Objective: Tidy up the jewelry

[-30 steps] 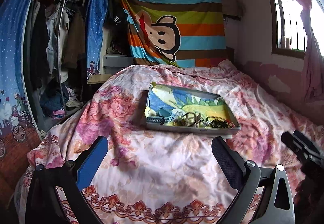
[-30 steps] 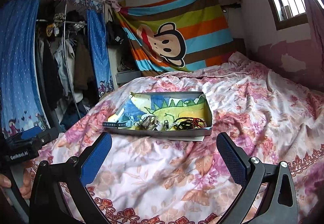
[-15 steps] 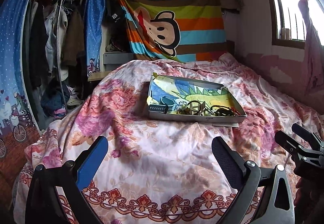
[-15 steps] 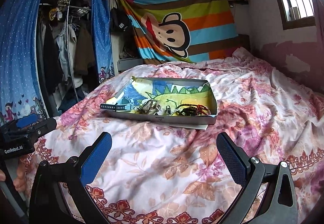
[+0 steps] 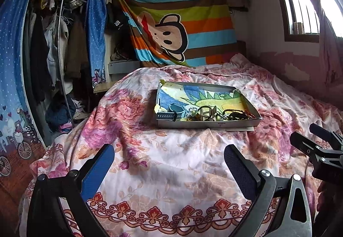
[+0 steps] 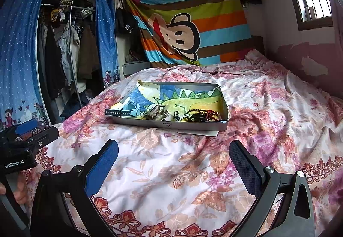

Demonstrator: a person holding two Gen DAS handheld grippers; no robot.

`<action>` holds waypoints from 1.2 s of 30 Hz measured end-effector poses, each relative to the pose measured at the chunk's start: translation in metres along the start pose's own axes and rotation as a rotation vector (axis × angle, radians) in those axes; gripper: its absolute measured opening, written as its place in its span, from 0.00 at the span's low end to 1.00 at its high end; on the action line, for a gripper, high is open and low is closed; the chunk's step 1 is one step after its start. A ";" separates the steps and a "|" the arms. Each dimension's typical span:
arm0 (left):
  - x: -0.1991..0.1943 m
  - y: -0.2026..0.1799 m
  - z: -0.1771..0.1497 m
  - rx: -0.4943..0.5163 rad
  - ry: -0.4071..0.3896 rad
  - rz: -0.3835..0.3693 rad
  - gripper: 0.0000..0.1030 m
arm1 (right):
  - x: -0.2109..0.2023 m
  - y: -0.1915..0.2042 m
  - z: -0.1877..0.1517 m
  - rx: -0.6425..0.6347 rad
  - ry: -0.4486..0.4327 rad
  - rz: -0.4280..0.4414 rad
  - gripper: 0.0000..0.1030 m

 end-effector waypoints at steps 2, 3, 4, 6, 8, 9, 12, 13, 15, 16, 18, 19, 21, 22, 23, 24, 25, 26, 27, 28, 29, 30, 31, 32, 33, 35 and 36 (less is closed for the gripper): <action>0.000 0.000 0.000 0.001 -0.001 0.002 1.00 | 0.000 -0.001 0.001 0.002 0.000 -0.001 0.99; 0.000 0.000 0.000 0.003 -0.001 0.003 1.00 | 0.000 -0.001 0.001 0.002 -0.001 -0.002 0.99; 0.000 0.000 0.000 0.002 -0.002 0.002 1.00 | 0.000 -0.001 0.001 0.001 -0.002 -0.002 0.99; 0.000 0.001 0.000 0.002 -0.002 0.000 1.00 | 0.000 -0.001 0.001 0.001 -0.002 -0.001 0.99; 0.000 0.001 0.000 -0.002 -0.002 0.000 1.00 | 0.000 -0.001 0.000 0.001 0.001 -0.003 0.99; 0.000 0.001 0.000 -0.003 -0.001 0.001 1.00 | 0.000 -0.001 0.000 0.002 0.001 -0.002 0.99; -0.001 0.000 0.000 -0.001 0.000 0.001 1.00 | 0.000 -0.001 0.001 0.002 0.000 -0.003 0.99; -0.001 0.000 0.000 0.000 -0.001 0.003 1.00 | 0.000 -0.001 0.000 0.002 0.000 -0.003 0.99; 0.000 0.000 0.000 0.001 -0.001 0.001 1.00 | 0.000 -0.001 0.000 0.002 0.000 -0.004 0.99; 0.000 0.001 0.000 0.001 -0.002 0.002 1.00 | 0.000 -0.001 0.000 0.002 0.000 -0.003 0.99; 0.000 0.001 0.000 0.001 0.000 0.001 1.00 | 0.000 -0.001 0.000 0.002 0.000 -0.002 0.99; 0.000 0.001 0.000 0.001 0.000 0.001 1.00 | 0.000 -0.001 0.001 0.002 0.000 -0.002 0.99; 0.000 0.001 0.000 0.000 -0.001 0.002 1.00 | 0.000 -0.001 0.000 0.002 0.000 -0.003 0.99; 0.000 0.000 0.000 0.000 0.000 0.001 1.00 | 0.000 -0.001 0.001 0.002 0.000 -0.003 0.99; 0.000 0.000 0.000 0.000 0.001 0.000 1.00 | 0.000 -0.001 0.001 0.002 0.000 -0.003 0.99; 0.000 0.000 0.000 -0.001 0.001 -0.001 1.00 | 0.000 -0.001 0.001 0.002 0.000 -0.003 0.99; 0.000 0.000 0.000 -0.001 -0.001 -0.001 1.00 | 0.000 -0.001 0.001 0.002 0.000 -0.003 0.99; -0.001 0.000 0.000 0.000 -0.002 -0.001 1.00 | 0.000 -0.001 0.001 0.003 0.000 -0.003 0.99; -0.001 0.000 0.000 0.001 -0.002 0.001 1.00 | 0.000 -0.001 0.001 0.004 0.000 -0.003 0.99; 0.000 0.000 0.000 0.001 0.000 0.001 1.00 | 0.000 -0.001 0.001 0.003 0.001 -0.004 0.99; 0.000 0.000 0.000 0.001 0.000 -0.001 1.00 | 0.000 -0.002 0.000 0.004 0.001 -0.005 0.99; -0.001 0.000 0.000 0.000 0.000 -0.002 1.00 | 0.000 -0.002 0.000 0.005 0.002 -0.006 0.99; 0.000 0.001 0.000 0.000 0.000 -0.002 1.00 | 0.000 -0.002 -0.001 0.005 0.003 -0.007 0.99; 0.000 0.001 0.000 0.000 0.000 -0.002 1.00 | 0.001 -0.002 -0.001 0.005 0.003 -0.008 0.99; 0.000 0.001 0.000 0.001 0.001 -0.002 1.00 | 0.001 -0.002 -0.001 0.005 0.003 -0.008 0.99; 0.000 0.001 0.000 -0.001 0.001 -0.002 1.00 | 0.001 -0.002 -0.002 0.005 0.003 -0.007 0.99; 0.000 0.001 0.000 -0.002 0.001 -0.003 1.00 | 0.001 -0.002 -0.001 0.005 0.003 -0.008 0.99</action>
Point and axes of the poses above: each gripper's, at about its wrist camera, not at the fingertips, and x roughly the way its jaws point, y to its left, z to its top, the point moved 2 cm from there along x, roughly the way its jaws point, and after that the axes turned 15 degrees about x, right-handed, at the moved point
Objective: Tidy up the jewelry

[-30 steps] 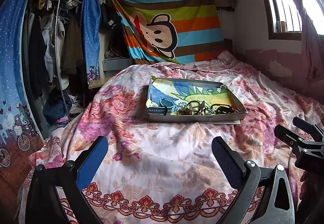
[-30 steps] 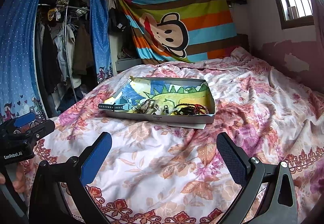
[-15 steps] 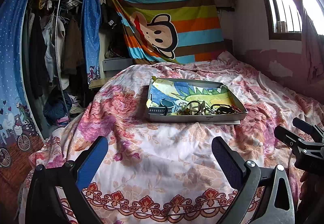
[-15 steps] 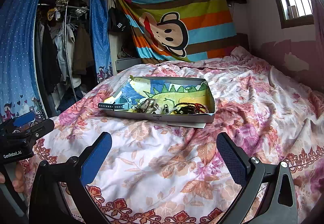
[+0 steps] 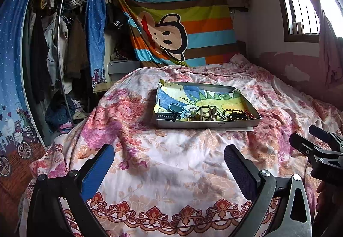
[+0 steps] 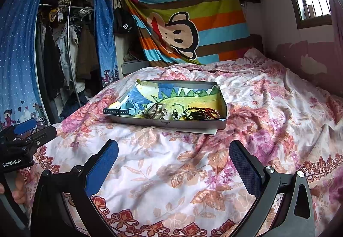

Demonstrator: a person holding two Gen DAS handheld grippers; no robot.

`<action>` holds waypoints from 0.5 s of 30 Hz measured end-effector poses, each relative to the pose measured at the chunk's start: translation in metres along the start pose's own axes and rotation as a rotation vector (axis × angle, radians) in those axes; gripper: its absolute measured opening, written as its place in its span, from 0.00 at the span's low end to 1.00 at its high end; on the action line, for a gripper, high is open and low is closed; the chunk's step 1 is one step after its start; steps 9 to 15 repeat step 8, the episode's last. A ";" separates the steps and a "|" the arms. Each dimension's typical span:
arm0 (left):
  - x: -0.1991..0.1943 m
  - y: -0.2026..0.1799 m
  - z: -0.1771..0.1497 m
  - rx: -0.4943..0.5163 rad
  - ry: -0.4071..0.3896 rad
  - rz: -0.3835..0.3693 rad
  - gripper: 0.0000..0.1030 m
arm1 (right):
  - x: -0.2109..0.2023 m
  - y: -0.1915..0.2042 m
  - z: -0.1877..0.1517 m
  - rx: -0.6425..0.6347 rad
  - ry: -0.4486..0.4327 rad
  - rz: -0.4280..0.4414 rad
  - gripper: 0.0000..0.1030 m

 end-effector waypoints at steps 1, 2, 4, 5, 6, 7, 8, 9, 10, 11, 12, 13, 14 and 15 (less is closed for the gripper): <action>0.001 0.000 0.000 -0.003 0.006 -0.008 1.00 | 0.000 0.000 0.000 0.000 0.000 0.000 0.99; 0.002 0.001 0.000 -0.008 0.017 -0.021 1.00 | 0.000 0.000 0.000 0.001 0.000 0.000 0.99; 0.005 0.003 -0.002 -0.031 0.042 -0.035 1.00 | 0.000 0.000 -0.001 0.001 0.001 -0.001 0.99; 0.007 0.004 -0.003 -0.042 0.053 -0.031 1.00 | 0.000 -0.001 -0.001 0.002 0.003 -0.001 0.99; 0.008 0.006 -0.004 -0.055 0.063 -0.035 1.00 | 0.001 -0.001 -0.002 0.003 0.005 -0.002 0.99; 0.010 0.008 -0.005 -0.063 0.069 -0.048 1.00 | 0.001 -0.001 -0.003 0.003 0.005 -0.003 0.99; 0.011 0.010 -0.007 -0.079 0.077 -0.050 1.00 | 0.001 -0.001 -0.003 0.004 0.004 -0.003 0.99; 0.011 0.010 -0.007 -0.079 0.077 -0.050 1.00 | 0.001 -0.001 -0.003 0.004 0.004 -0.003 0.99; 0.011 0.010 -0.007 -0.079 0.077 -0.050 1.00 | 0.001 -0.001 -0.003 0.004 0.004 -0.003 0.99; 0.011 0.010 -0.007 -0.079 0.077 -0.050 1.00 | 0.001 -0.001 -0.003 0.004 0.004 -0.003 0.99; 0.011 0.010 -0.007 -0.079 0.077 -0.050 1.00 | 0.001 -0.001 -0.003 0.004 0.004 -0.003 0.99; 0.011 0.010 -0.007 -0.079 0.077 -0.050 1.00 | 0.001 -0.001 -0.003 0.004 0.004 -0.003 0.99; 0.011 0.010 -0.007 -0.079 0.077 -0.050 1.00 | 0.001 -0.001 -0.003 0.004 0.004 -0.003 0.99; 0.011 0.010 -0.007 -0.079 0.077 -0.050 1.00 | 0.001 -0.001 -0.003 0.004 0.004 -0.003 0.99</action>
Point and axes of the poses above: each gripper's, at about its wrist camera, not at the fingertips, and x roughly the way its jaws point, y to its left, z to its top, the point moved 2 cm from there along x, roughly the way its jaws point, and after that the axes turned 15 degrees about x, right-handed, at the moved point
